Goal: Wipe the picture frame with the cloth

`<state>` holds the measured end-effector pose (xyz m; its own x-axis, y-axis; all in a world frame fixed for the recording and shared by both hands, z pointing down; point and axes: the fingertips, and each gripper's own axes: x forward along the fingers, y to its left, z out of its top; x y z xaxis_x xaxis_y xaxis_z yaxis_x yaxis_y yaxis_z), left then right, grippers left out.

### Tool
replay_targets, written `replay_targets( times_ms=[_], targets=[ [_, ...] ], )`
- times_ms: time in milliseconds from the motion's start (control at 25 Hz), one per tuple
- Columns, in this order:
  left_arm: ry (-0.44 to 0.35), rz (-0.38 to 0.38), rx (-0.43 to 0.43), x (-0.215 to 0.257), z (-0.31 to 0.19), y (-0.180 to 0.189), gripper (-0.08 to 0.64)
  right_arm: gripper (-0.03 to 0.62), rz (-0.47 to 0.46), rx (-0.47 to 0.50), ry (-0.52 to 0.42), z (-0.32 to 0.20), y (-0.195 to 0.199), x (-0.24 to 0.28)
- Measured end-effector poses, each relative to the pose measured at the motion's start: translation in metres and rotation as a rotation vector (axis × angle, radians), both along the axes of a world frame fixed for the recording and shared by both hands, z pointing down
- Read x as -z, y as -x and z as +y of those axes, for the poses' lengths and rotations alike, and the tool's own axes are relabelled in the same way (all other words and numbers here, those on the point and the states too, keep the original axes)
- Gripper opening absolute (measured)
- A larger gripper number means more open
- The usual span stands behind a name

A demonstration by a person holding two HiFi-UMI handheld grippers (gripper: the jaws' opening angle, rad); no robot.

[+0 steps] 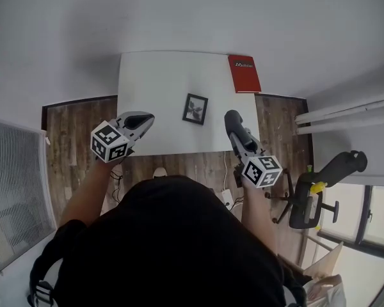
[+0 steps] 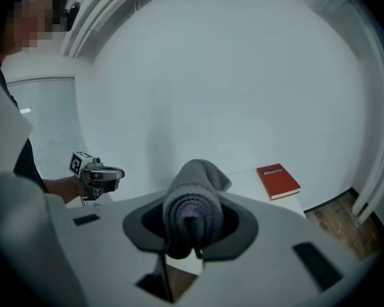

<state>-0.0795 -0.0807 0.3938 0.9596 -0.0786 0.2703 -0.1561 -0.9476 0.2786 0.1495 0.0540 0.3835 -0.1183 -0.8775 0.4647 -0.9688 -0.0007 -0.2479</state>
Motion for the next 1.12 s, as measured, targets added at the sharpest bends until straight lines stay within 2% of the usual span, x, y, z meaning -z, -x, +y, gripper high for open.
replay_targets(
  times_ms=[440, 800, 1120],
  targets=[
    [0.013, 0.026, -0.016, -0.001, -0.011, 0.011, 0.011, 0.097, 0.007, -0.020, 0.002, -0.010, 0.008, 0.009],
    [0.021, 0.004, -0.007, -0.011, -0.015, 0.005, 0.011, 0.098, -0.031, -0.002, 0.008, -0.023, 0.001, -0.005],
    [0.012, -0.029, 0.029, -0.013, -0.032, -0.004, 0.011, 0.098, -0.051, 0.033, -0.018, -0.059, -0.020, -0.008]
  ],
)
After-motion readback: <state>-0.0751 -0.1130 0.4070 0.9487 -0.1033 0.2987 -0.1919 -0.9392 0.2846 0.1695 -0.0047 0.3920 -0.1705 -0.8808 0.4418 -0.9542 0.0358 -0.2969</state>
